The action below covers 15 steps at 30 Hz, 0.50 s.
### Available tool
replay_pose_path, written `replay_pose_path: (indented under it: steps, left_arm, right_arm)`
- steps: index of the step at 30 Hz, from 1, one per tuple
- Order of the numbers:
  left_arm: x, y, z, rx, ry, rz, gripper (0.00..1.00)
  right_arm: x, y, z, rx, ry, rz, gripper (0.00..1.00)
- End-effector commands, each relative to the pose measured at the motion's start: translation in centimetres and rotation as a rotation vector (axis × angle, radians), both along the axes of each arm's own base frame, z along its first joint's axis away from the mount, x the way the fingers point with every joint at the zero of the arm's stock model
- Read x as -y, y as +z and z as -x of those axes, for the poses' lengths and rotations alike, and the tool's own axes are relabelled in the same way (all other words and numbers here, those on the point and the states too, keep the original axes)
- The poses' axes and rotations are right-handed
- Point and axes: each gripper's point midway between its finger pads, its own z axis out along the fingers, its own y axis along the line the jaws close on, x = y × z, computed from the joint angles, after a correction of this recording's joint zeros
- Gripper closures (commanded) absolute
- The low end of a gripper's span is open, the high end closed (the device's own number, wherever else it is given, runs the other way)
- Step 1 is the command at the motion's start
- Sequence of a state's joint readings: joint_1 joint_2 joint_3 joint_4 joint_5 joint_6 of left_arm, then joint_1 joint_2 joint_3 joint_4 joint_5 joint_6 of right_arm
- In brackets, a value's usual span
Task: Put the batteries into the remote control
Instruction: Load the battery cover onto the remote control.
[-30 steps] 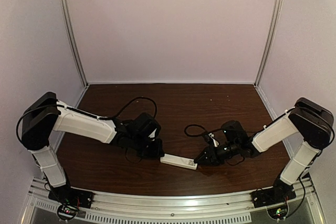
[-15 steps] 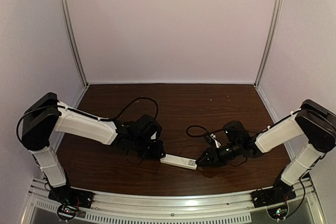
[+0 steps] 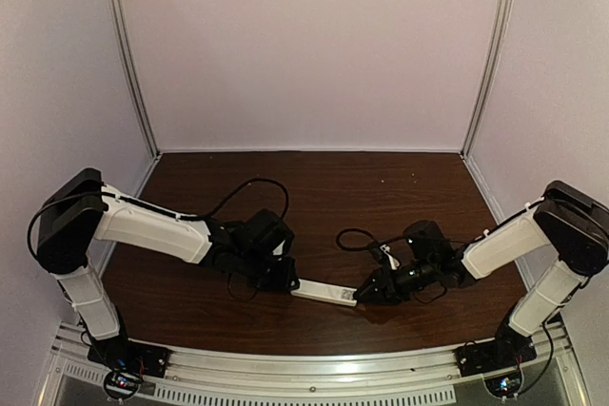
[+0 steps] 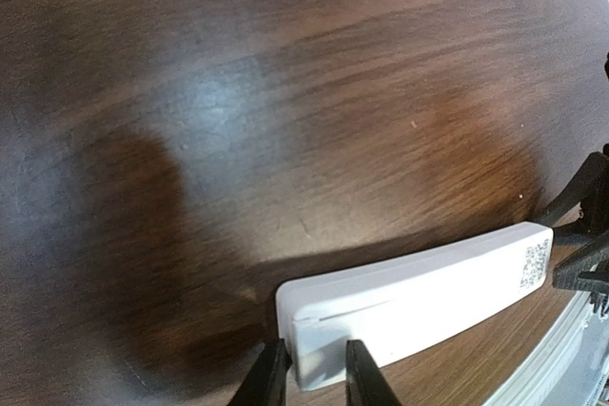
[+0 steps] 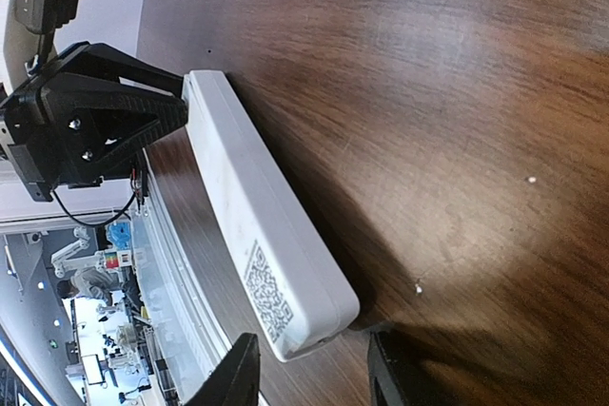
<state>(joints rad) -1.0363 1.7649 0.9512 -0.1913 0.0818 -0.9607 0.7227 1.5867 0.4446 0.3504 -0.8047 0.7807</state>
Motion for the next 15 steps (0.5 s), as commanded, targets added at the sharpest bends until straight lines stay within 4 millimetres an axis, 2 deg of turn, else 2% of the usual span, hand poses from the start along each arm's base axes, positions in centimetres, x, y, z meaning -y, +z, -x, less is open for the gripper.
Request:
replay_pose_path:
  steps: [1,8,15]
  left_arm:
    - [-3.3,-3.2,2.4,-0.082,-0.030,-0.151,0.76]
    - [-3.7,-4.3,2.8,-0.102,-0.030,-0.151,0.78]
    - [-4.2,-4.7,2.8,-0.111,-0.027,-0.150,0.85]
  right_arm:
    - [-0.1,-0.7,-0.1,-0.010,-0.009,0.015,0.59]
    - [-0.4,-1.9,-0.2,-0.023,-0.005,0.027,0.64]
    - [-0.2,-3.3,-0.3,-0.027,0.001,0.061,0.68]
